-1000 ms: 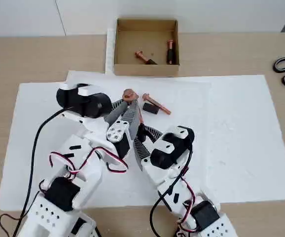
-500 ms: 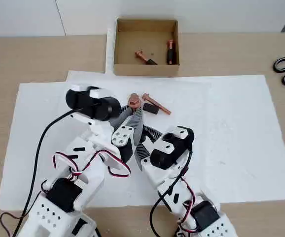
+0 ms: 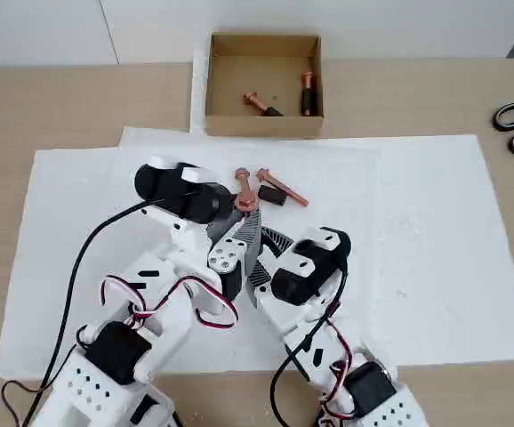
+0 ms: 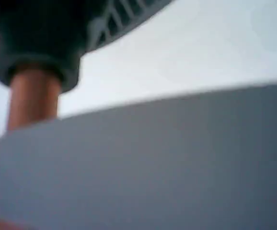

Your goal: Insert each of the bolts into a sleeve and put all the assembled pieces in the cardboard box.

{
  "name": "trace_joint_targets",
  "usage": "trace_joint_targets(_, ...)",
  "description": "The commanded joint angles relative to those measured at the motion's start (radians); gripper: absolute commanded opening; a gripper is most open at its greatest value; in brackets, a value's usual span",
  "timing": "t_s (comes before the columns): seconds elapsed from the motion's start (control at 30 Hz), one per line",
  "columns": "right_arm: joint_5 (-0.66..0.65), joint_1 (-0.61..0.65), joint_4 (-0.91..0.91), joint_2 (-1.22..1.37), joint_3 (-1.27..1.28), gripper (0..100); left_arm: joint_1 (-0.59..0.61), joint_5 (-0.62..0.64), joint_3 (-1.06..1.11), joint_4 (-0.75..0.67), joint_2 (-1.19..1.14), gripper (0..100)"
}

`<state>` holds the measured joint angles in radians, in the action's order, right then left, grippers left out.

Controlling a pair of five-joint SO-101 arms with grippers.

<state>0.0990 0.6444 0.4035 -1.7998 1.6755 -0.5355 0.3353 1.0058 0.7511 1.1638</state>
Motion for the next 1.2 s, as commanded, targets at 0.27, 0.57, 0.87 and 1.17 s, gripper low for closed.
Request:
trace_joint_targets(0.27,0.005,0.004,-0.019,-0.013,0.008,0.5,-0.014,-0.038,-0.004,0.038,0.005,1)
trace_joint_targets(0.57,0.005,0.004,-0.018,-0.013,0.008,0.5,-0.015,-0.084,0.021,0.043,0.005,1)
trace_joint_targets(0.87,0.005,0.004,-0.018,-0.013,0.008,0.5,-0.057,-0.089,0.015,0.086,0.005,7)
trace_joint_targets(1.17,0.005,0.002,-0.018,-0.013,0.008,0.5,-0.055,-0.089,0.002,0.12,0.006,18)
